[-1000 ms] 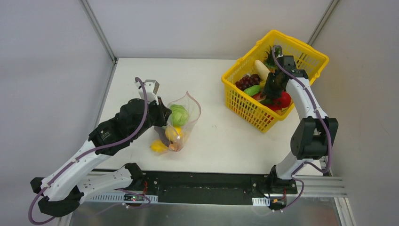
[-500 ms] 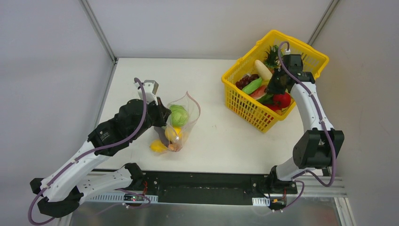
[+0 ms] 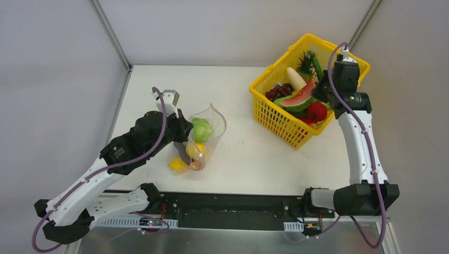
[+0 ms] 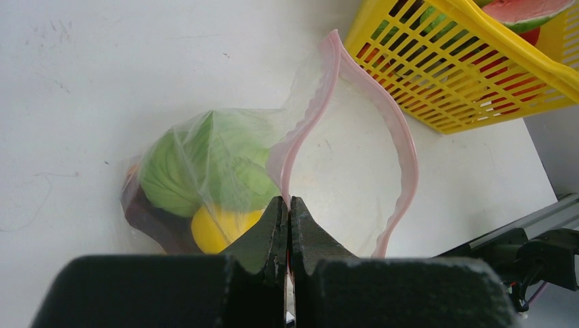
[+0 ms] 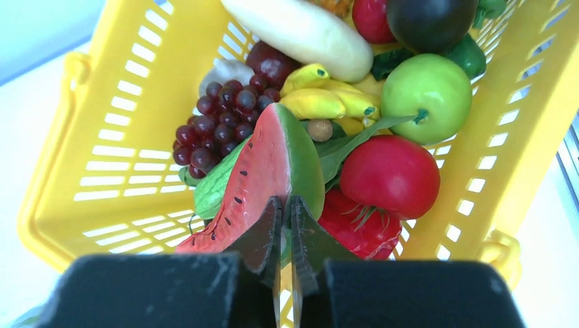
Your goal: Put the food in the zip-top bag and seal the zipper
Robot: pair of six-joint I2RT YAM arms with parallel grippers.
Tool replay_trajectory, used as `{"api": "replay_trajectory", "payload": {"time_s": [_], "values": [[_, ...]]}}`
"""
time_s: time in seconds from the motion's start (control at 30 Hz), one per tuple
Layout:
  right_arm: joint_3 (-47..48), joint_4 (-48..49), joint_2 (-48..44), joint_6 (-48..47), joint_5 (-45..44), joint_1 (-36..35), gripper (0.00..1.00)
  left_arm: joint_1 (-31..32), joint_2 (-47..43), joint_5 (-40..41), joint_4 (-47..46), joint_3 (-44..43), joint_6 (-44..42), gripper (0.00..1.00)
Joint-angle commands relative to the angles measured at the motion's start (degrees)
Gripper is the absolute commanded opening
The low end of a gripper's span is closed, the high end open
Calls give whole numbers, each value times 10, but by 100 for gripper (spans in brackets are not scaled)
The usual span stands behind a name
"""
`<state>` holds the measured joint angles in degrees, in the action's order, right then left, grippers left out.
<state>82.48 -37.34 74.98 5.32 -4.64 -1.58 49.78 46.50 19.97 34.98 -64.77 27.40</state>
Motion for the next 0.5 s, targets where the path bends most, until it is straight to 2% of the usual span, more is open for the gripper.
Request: {"api": "replay_trajectory", "payload": {"time_s": [0.0, 0.17, 0.47], "values": [[-10, 53, -45, 15, -5, 0, 0, -5, 0, -9, -32, -8, 0, 0], [12, 48, -49, 38, 59, 0, 0, -5, 5, -13, -35, -9, -6, 0], [10, 116, -92, 75, 219, -2, 0, -5, 7, -18, -35, -12, -11, 0]]}}
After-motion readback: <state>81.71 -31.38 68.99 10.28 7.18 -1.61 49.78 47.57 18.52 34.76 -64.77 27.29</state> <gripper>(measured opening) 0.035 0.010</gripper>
